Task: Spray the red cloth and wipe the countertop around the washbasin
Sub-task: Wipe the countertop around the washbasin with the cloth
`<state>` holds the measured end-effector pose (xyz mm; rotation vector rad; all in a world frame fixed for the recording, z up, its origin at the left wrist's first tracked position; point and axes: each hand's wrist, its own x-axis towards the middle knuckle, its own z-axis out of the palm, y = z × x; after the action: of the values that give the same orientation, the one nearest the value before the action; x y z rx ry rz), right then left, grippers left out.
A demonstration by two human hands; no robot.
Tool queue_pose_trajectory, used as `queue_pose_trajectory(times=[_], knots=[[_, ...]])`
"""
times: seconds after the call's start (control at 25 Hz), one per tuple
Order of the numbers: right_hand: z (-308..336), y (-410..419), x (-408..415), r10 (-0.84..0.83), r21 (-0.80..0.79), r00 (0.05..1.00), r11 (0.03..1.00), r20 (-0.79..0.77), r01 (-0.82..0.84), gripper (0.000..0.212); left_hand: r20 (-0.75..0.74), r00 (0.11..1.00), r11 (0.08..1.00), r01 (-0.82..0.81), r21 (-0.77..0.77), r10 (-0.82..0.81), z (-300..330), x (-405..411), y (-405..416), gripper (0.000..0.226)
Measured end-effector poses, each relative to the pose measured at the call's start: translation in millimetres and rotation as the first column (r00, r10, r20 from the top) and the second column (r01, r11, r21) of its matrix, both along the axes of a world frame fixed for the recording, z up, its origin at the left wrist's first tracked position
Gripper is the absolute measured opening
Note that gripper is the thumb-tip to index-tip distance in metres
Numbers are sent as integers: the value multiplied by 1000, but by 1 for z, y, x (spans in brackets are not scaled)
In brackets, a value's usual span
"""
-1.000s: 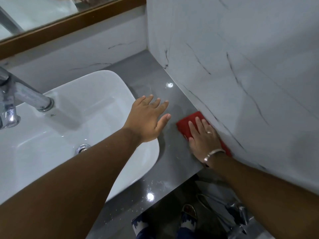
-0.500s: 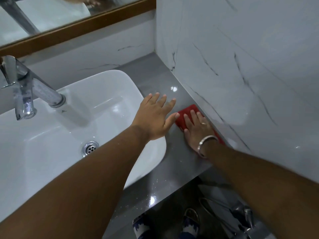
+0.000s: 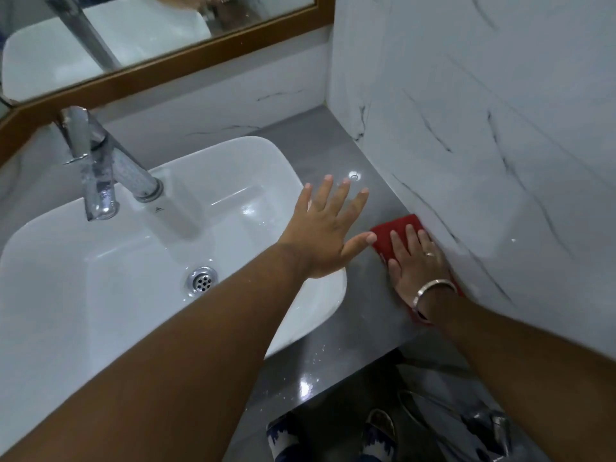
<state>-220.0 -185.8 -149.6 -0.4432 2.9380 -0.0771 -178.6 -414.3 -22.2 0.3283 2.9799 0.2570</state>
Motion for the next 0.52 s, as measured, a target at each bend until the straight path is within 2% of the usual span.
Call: queue_pose_trajectory(times=[0.04, 0.08, 0.16, 0.24, 0.28, 0.32, 0.36, 0.44, 0.52], knots=[[-3, -17, 10, -50, -28, 999, 998, -15, 50, 65, 16, 999, 999, -33, 37, 33, 2, 14, -2, 79], [-5, -32, 31, -17, -24, 1000, 1000, -19, 16, 66, 36, 996, 993, -87, 75, 84, 5, 35, -8, 80], [-2, -35, 93, 241, 23, 971, 970, 14, -241, 67, 92, 974, 969, -216, 116, 206, 11, 88, -30, 80], [5, -5, 119, 502, -14, 861, 864, 86, -503, 68, 136, 945, 950, -307, 66, 296, 14, 150, -65, 83], [6, 10, 113, 570, -24, 819, 821, 60, -570, 68, 152, 928, 937, -348, 27, 341, 13, 180, -86, 86], [7, 22, 102, 562, -12, 826, 827, 33, -562, 67, 170, 901, 915, -404, -9, 399, 12, 211, -108, 91], [7, 26, 93, 488, -20, 873, 872, -3, -488, 66, 181, 864, 881, -471, -40, 471, 12, 241, -129, 96], [12, 18, 88, 208, -39, 978, 977, -18, -209, 65, 163, 798, 814, -575, -82, 581, 11, 285, -164, 103], [15, -20, 119, -9, -98, 999, 995, -34, 5, 66, 141, 763, 776, -620, -116, 631, 8, 311, -180, 99]])
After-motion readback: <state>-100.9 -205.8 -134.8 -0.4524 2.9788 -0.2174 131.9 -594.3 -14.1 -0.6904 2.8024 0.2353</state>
